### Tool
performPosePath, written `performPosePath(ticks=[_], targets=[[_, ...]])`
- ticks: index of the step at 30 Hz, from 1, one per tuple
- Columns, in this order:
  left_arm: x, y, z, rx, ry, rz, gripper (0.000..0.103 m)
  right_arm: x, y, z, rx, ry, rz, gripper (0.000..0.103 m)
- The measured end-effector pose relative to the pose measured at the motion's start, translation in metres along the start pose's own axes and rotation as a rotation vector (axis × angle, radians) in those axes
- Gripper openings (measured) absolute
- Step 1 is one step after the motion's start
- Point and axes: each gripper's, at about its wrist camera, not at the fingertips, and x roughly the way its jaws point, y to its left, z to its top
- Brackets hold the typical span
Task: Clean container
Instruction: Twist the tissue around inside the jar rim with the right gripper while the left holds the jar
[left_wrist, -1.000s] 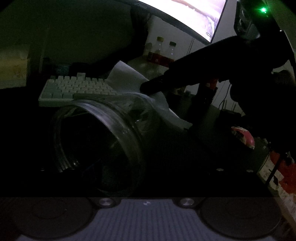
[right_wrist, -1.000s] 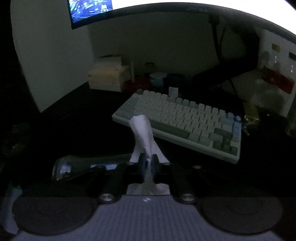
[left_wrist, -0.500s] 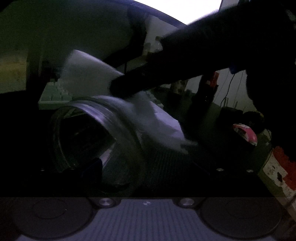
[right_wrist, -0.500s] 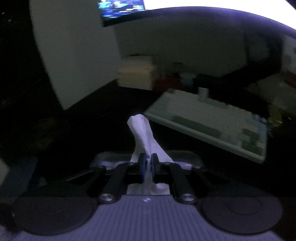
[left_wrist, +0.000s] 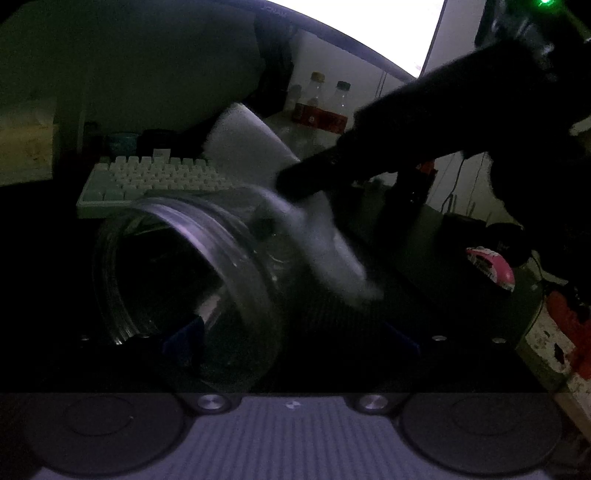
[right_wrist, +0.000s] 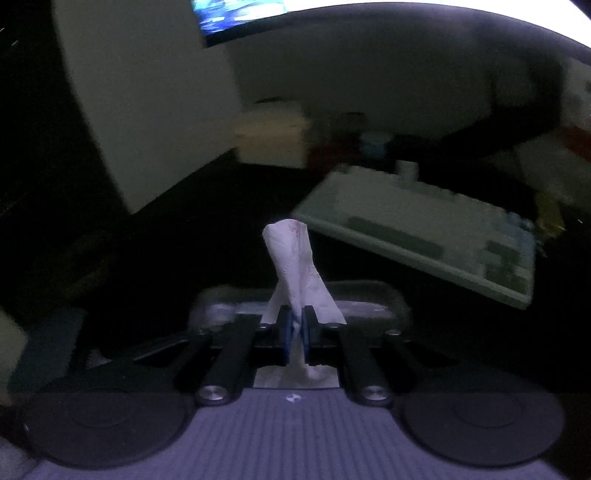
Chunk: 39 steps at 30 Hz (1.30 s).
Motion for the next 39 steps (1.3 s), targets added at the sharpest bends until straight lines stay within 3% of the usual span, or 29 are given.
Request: performPosePath(ticks=[6,16,29,32,39], targets=[[0.0,0.008,0.002,0.0,0.004,0.003,0.103,0.001,0.023,0.0,-0.053,0.022,0.057,0.009],[-0.011,0.023,0.004,-0.015,0.008,0.031,0.103,0.016,-0.016,0.019,0.003,0.019,-0.091,0.009],[-0.023,0.045,0.007,-0.046,0.013,0.047,0.103,0.017,0.048,0.015,-0.129,-0.003,0.023,0.009],[-0.027,0.054,0.008,-0.05,0.008,0.064,0.103,0.019,0.043,0.016,-0.111,0.002,0.043,0.009],[-0.03,0.066,0.011,-0.065,0.0,0.084,0.103,0.032,0.0,0.025,-0.026,0.002,-0.048,0.009]])
